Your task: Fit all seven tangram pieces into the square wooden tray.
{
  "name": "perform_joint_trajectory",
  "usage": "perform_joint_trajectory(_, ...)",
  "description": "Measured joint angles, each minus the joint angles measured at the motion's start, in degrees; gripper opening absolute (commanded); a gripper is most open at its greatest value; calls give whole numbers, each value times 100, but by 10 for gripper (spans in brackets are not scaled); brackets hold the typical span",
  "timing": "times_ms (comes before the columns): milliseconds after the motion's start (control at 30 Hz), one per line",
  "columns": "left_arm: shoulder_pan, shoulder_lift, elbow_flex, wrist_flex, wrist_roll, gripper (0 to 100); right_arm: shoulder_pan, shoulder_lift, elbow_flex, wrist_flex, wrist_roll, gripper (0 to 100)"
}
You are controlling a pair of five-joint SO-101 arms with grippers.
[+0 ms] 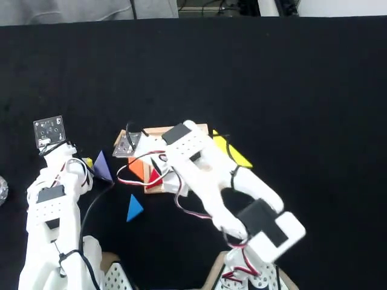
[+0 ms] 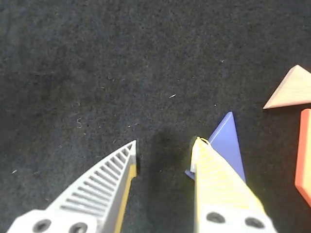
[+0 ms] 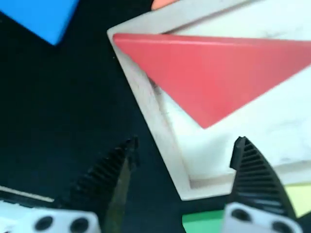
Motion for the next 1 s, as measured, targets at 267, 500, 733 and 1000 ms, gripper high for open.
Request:
perform_joint_trajectory(267, 0, 0, 0, 0, 0, 188, 246, 949, -809, -35, 18, 269)
perform_joint_trajectory(500, 0, 0, 0, 0, 0, 188, 299, 1345, -1556, 88, 9, 269)
perform_joint_trajectory(733, 0, 0, 0, 0, 0, 188, 299, 1354, -1837, 158, 18, 269)
perform_joint_trajectory(1000, 0, 0, 0, 0, 0, 188, 290, 1644, -1934, 62, 35, 269)
